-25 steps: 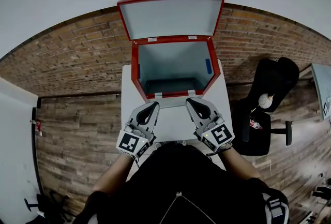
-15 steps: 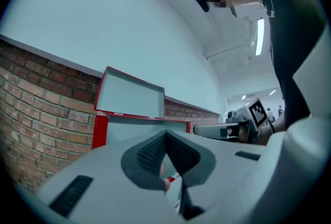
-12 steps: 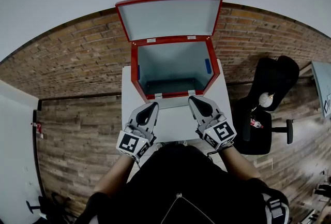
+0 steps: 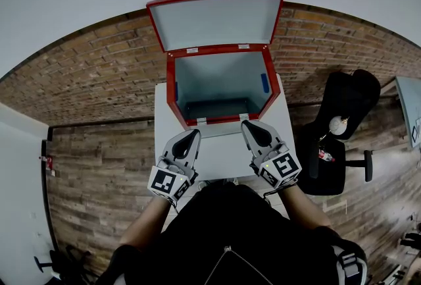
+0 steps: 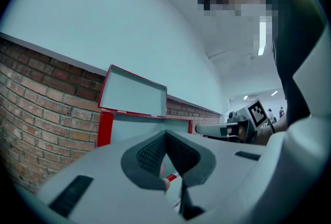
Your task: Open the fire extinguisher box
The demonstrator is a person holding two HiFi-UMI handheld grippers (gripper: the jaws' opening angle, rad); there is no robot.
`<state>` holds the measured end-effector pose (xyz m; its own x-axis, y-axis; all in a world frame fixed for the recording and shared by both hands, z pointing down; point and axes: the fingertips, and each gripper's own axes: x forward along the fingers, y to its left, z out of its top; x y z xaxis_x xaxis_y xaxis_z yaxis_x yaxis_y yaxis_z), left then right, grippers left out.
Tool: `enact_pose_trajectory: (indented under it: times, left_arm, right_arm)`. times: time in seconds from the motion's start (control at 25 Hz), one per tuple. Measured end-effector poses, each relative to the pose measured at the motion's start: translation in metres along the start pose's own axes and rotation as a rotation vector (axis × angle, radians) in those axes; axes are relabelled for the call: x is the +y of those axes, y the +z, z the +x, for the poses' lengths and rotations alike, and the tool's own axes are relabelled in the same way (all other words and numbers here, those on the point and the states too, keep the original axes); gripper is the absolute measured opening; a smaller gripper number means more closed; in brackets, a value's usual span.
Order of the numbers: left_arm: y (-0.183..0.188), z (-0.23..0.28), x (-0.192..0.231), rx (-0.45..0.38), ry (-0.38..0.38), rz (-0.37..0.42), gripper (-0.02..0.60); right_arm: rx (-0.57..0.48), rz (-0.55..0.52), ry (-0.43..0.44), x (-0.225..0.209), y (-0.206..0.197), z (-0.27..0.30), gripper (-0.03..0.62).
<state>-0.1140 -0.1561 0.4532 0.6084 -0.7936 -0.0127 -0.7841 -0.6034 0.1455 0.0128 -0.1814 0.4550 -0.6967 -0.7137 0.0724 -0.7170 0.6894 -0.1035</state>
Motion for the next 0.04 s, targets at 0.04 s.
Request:
enact_pose_trajectory:
  times: [0.04]
  left_arm:
    - [-0.0009, -0.0001, 0.0005, -0.001, 0.003, -0.004, 0.037]
  right_arm:
    - [-0.006, 0.000, 0.000, -0.0002, -0.0001, 0.0003, 0.018]
